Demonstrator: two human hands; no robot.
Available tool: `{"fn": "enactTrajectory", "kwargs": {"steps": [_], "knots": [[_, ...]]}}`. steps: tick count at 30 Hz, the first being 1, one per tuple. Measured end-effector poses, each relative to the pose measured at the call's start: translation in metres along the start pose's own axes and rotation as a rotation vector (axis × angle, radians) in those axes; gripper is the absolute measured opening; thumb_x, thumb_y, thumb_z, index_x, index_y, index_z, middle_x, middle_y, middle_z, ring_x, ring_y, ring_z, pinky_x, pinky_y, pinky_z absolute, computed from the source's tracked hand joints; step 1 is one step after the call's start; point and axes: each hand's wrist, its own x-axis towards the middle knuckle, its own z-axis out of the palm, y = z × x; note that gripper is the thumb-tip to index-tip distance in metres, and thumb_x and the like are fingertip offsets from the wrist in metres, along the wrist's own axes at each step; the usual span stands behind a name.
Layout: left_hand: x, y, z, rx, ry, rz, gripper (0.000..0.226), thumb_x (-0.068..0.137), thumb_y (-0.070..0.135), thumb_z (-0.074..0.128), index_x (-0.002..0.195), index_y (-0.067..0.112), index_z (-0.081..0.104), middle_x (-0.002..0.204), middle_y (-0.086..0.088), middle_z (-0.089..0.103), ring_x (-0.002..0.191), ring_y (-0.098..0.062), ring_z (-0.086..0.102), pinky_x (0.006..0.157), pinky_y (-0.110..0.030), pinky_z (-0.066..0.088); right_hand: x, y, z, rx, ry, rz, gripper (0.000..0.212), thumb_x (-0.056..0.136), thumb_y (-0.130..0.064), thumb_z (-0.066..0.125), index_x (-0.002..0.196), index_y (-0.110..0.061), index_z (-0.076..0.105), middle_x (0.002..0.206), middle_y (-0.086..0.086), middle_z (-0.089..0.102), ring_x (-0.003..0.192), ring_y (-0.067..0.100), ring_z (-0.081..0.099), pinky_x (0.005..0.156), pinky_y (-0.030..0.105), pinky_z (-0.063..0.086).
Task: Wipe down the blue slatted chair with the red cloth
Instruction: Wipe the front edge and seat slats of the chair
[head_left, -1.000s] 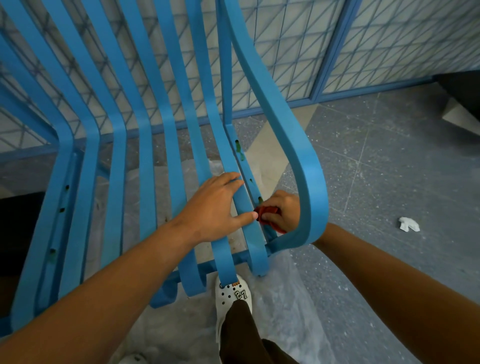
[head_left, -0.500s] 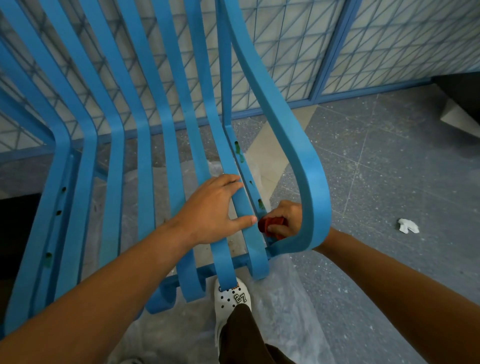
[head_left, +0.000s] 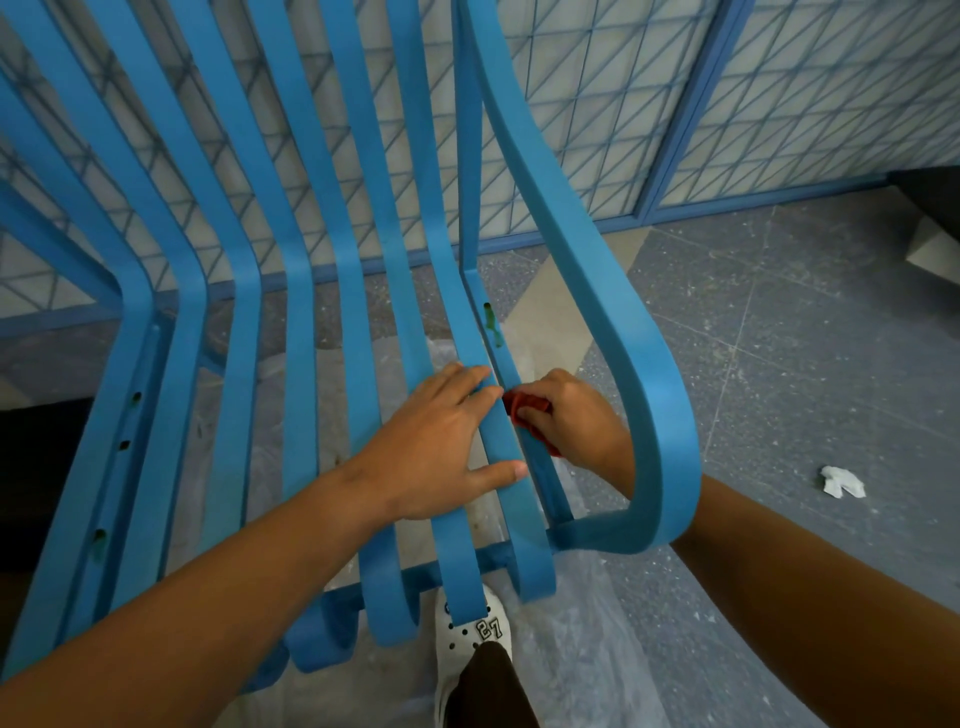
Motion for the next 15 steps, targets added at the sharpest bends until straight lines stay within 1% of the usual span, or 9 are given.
{"fn": "enactTrajectory", "kwargs": {"steps": [2, 3, 5, 7, 8, 9, 10, 12, 15], "knots": [[0.006, -0.007, -0.005, -0.002, -0.032, -0.045, 0.095, 0.087, 0.077, 0.047, 0.159, 0.024, 0.018, 0.169, 0.001, 0.003, 0.155, -0.021, -0.006, 0.127, -0.04, 0.004, -0.011, 0.002, 0.002, -0.034, -0.013, -0.023, 0.019, 0.095, -0.012, 0.067, 0.11, -0.012, 0.078, 0.093, 0.003, 0.058, 0.09, 0.021, 0.057, 0.069, 0.011, 0.028], [0.009, -0.012, -0.009, -0.007, -0.043, -0.069, 0.096, 0.086, 0.078, 0.047, 0.159, 0.025, 0.016, 0.169, 0.001, 0.001, 0.155, -0.021, -0.009, 0.126, -0.042, 0.003, -0.018, 0.003, 0.002, -0.054, -0.014, -0.045, 0.02, 0.093, -0.012, 0.07, 0.112, -0.014, 0.078, 0.095, 0.004, 0.06, 0.091, 0.017, 0.055, 0.072, 0.009, 0.026], [0.017, -0.02, -0.014, -0.012, -0.055, -0.095, 0.098, 0.085, 0.078, 0.048, 0.16, 0.025, 0.014, 0.169, 0.002, -0.002, 0.155, -0.021, -0.011, 0.125, -0.043, 0.002, -0.032, 0.006, 0.001, -0.06, -0.063, -0.09, 0.021, 0.084, -0.008, 0.078, 0.104, -0.016, 0.08, 0.089, 0.006, 0.067, 0.083, 0.01, 0.053, 0.074, 0.006, 0.027], [0.024, -0.027, -0.016, -0.003, -0.062, -0.095, 0.101, 0.084, 0.08, 0.047, 0.161, 0.025, 0.012, 0.169, 0.002, -0.003, 0.155, -0.021, -0.012, 0.124, -0.044, 0.001, -0.043, 0.009, 0.003, -0.076, -0.087, -0.097, 0.025, 0.074, -0.008, 0.086, 0.097, -0.019, 0.08, 0.081, 0.005, 0.068, 0.074, 0.014, 0.06, 0.074, 0.008, 0.029], [0.027, -0.029, -0.017, 0.005, -0.067, -0.092, 0.102, 0.084, 0.081, 0.046, 0.161, 0.025, 0.011, 0.169, 0.002, -0.003, 0.155, -0.021, -0.012, 0.124, -0.044, 0.001, -0.046, 0.009, 0.004, -0.092, -0.081, -0.082, 0.027, 0.075, -0.011, 0.087, 0.099, -0.021, 0.08, 0.084, 0.005, 0.068, 0.075, 0.019, 0.064, 0.076, 0.015, 0.035], [0.03, -0.031, -0.017, 0.011, -0.071, -0.09, 0.103, 0.083, 0.081, 0.046, 0.161, 0.024, 0.01, 0.169, 0.002, -0.004, 0.155, -0.022, -0.012, 0.125, -0.044, 0.001, -0.045, 0.009, 0.004, -0.106, -0.082, -0.058, 0.028, 0.078, -0.014, 0.085, 0.105, -0.022, 0.079, 0.09, 0.007, 0.068, 0.081, 0.025, 0.067, 0.077, 0.022, 0.037], [0.032, -0.033, -0.017, 0.015, -0.075, -0.088, 0.104, 0.083, 0.082, 0.046, 0.161, 0.023, 0.009, 0.169, 0.002, -0.005, 0.155, -0.022, -0.012, 0.125, -0.044, 0.001, -0.042, 0.008, 0.004, -0.116, -0.079, -0.029, 0.028, 0.083, -0.017, 0.081, 0.111, -0.021, 0.078, 0.098, 0.009, 0.068, 0.09, 0.029, 0.066, 0.08, 0.024, 0.036], [0.037, -0.039, -0.017, 0.018, -0.073, -0.085, 0.107, 0.082, 0.083, 0.045, 0.161, 0.022, 0.008, 0.169, 0.002, -0.006, 0.155, -0.022, -0.012, 0.125, -0.044, 0.0, -0.03, 0.008, 0.007, -0.126, -0.086, 0.031, 0.031, 0.092, -0.021, 0.072, 0.123, -0.019, 0.074, 0.112, 0.011, 0.064, 0.104, 0.029, 0.061, 0.084, 0.022, 0.031], [0.046, -0.049, -0.019, 0.027, -0.058, -0.081, 0.109, 0.08, 0.085, 0.043, 0.161, 0.022, 0.009, 0.169, 0.001, -0.005, 0.155, -0.023, -0.01, 0.126, -0.045, 0.001, -0.007, 0.005, 0.011, -0.106, -0.048, 0.038, 0.032, 0.097, -0.021, 0.066, 0.128, -0.016, 0.07, 0.118, 0.012, 0.061, 0.108, 0.028, 0.058, 0.08, 0.014, 0.025]]}}
